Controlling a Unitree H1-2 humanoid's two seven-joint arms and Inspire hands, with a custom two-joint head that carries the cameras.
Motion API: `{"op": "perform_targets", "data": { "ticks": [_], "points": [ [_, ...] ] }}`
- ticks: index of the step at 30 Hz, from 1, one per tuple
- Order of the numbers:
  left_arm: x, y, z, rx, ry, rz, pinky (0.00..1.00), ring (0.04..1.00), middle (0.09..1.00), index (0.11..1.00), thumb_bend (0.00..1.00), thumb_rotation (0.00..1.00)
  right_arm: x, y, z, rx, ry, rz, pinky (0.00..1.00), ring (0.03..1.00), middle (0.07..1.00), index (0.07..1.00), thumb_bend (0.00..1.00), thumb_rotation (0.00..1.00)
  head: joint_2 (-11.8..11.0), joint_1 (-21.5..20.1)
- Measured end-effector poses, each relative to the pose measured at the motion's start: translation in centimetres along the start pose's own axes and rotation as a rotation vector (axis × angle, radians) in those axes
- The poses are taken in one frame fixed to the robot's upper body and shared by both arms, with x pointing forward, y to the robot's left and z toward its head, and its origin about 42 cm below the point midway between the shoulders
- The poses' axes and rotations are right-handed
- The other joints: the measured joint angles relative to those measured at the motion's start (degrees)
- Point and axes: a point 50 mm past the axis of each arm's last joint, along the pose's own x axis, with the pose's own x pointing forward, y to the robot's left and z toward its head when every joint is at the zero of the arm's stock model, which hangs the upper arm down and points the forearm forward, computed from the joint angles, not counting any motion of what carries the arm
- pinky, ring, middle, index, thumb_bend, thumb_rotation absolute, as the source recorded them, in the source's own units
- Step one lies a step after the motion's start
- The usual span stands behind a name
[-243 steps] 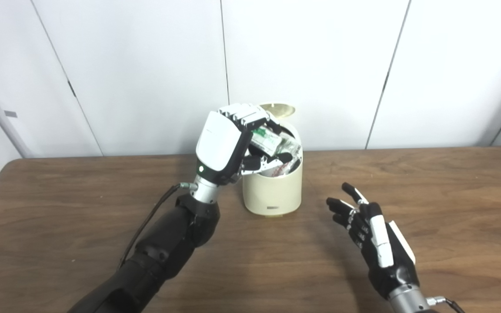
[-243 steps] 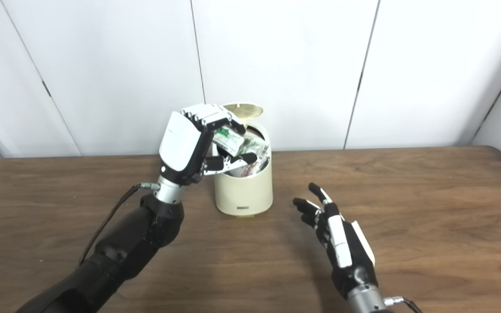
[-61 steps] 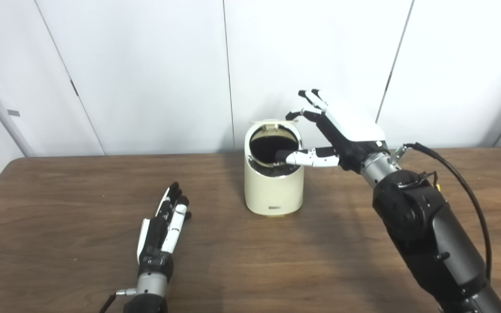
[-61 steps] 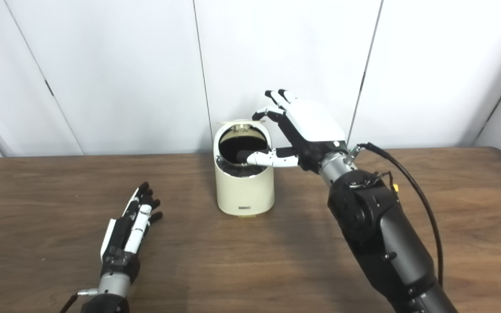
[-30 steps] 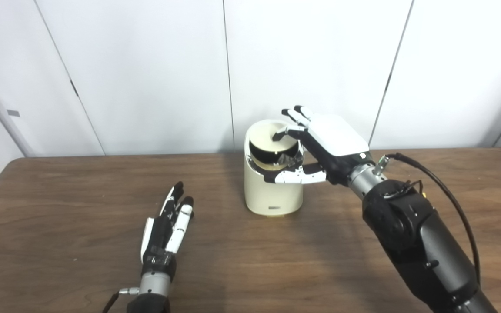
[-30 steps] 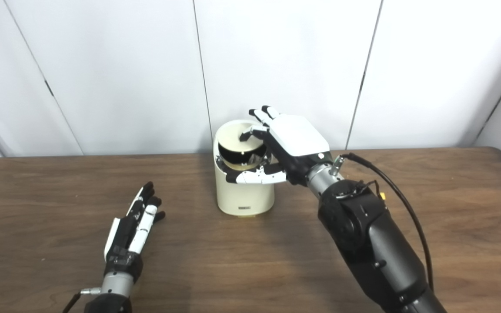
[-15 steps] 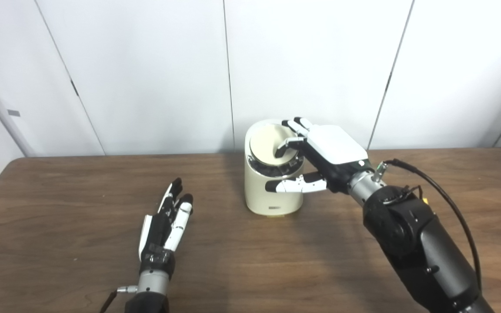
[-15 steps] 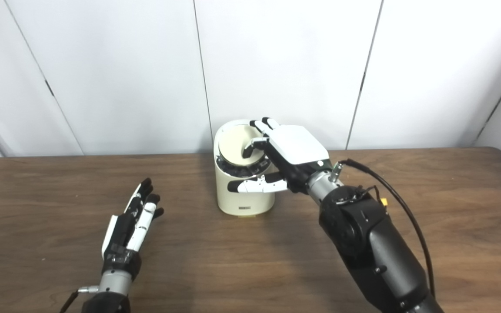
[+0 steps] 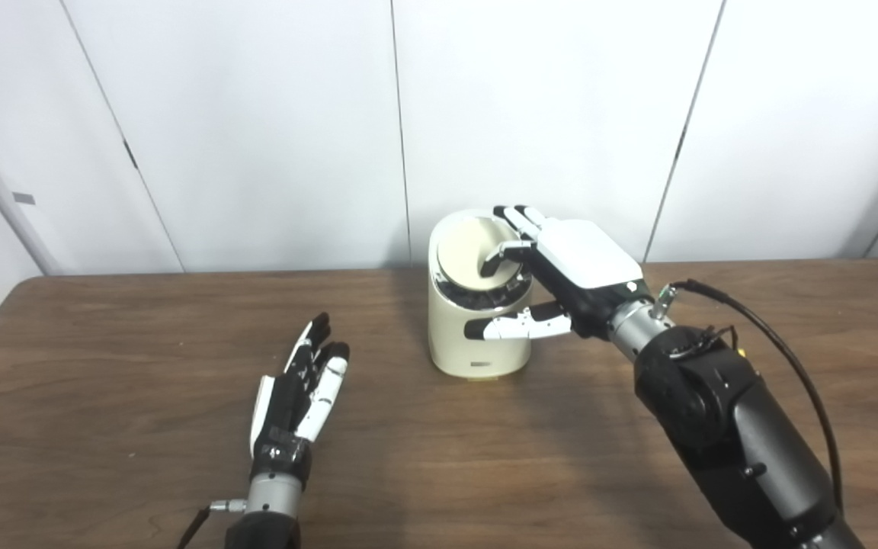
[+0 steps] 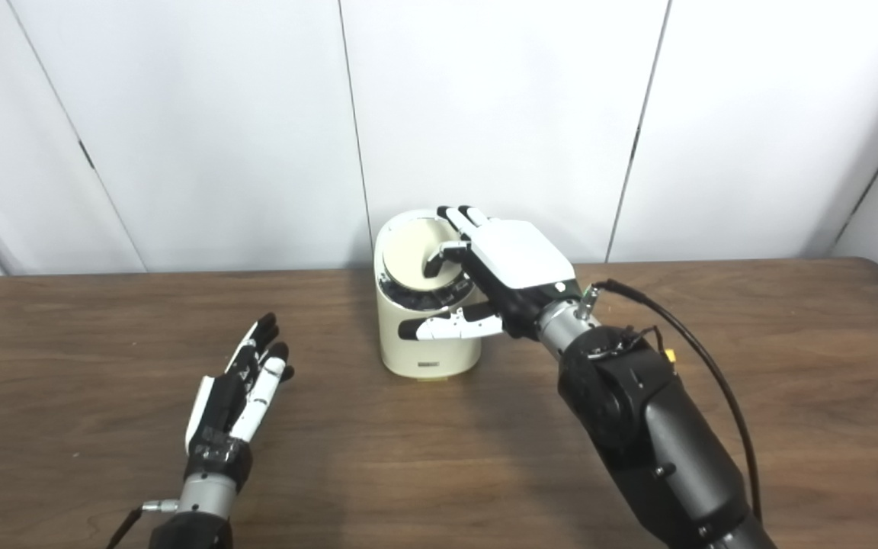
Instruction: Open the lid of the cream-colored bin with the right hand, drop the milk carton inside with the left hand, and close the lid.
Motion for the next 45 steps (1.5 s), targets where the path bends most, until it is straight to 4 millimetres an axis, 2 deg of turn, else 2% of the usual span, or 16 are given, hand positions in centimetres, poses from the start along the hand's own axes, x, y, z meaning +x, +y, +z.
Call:
{"op": "perform_targets", "data": {
  "ticks": [5, 14, 23, 28, 32, 33, 37, 40, 45],
  "points": [
    [0.0, -0.4, 0.1, -0.015, -0.001, 0.003, 0.83, 0.910, 0.951, 0.972, 0.35, 0.59, 0.0, 0.1, 0.2, -0.016, -0.005, 0.003, 0.98, 1.000, 1.000, 0.721, 0.62, 0.87, 0.09, 0.18],
    [0.0, -0.5, 0.3, -0.014, -0.009, 0.004, 0.83, 0.927, 0.946, 0.960, 0.38, 0.62, 0.2, 0.3, 0.5, -0.039, -0.014, 0.033, 0.99, 1.000, 1.000, 0.700, 0.65, 0.92, 0.44, 0.26],
    [0.1, -0.6, 1.1, -0.020, -0.035, 0.007, 0.84, 0.923, 0.949, 0.971, 0.35, 0.61, 0.3, 0.1, 0.6, -0.060, -0.010, 0.042, 1.00, 1.000, 1.000, 0.701, 0.65, 0.92, 0.79, 0.26],
    [0.1, -0.5, 1.1, -0.020, -0.035, 0.008, 0.83, 0.914, 0.942, 0.971, 0.34, 0.59, 0.0, -0.3, 0.6, -0.048, -0.009, 0.045, 0.99, 1.000, 1.000, 0.780, 0.63, 0.93, 0.88, 0.35],
    [0.1, -0.3, 1.2, -0.024, -0.034, 0.024, 0.83, 0.899, 0.928, 0.955, 0.38, 0.61, -0.9, -0.6, 0.4, -0.022, 0.021, 0.064, 0.98, 1.000, 1.000, 0.853, 0.62, 0.90, 1.06, 0.26],
    [0.1, -0.3, 1.2, -0.025, -0.034, 0.028, 0.82, 0.892, 0.921, 0.951, 0.39, 0.61, -1.1, -0.7, 0.3, -0.013, 0.026, 0.063, 0.98, 1.000, 1.000, 0.902, 0.61, 0.90, 1.06, 0.26],
    [0.1, -0.1, 1.2, -0.032, -0.034, 0.038, 0.82, 0.887, 0.911, 0.947, 0.38, 0.59, -2.1, -1.9, -0.2, 0.041, 0.057, 0.024, 0.97, 1.000, 1.000, 0.984, 0.62, 0.91, 1.06, 0.26],
    [0.1, 0.0, 1.2, -0.035, -0.036, 0.038, 0.83, 0.884, 0.914, 0.948, 0.39, 0.60, -2.8, -2.6, -1.0, 0.132, 0.092, -0.006, 0.92, 1.000, 1.000, 0.998, 0.59, 0.87, 1.14, 0.35],
    [0.0, 0.6, 2.1, -0.029, -0.058, 0.038, 0.84, 0.878, 0.917, 0.955, 0.43, 0.63, -4.2, -1.5, -2.4, 0.323, 0.144, 0.004, 0.88, 1.000, 1.000, 1.000, 0.56, 0.86, 1.32, 0.70]
  ]
}}
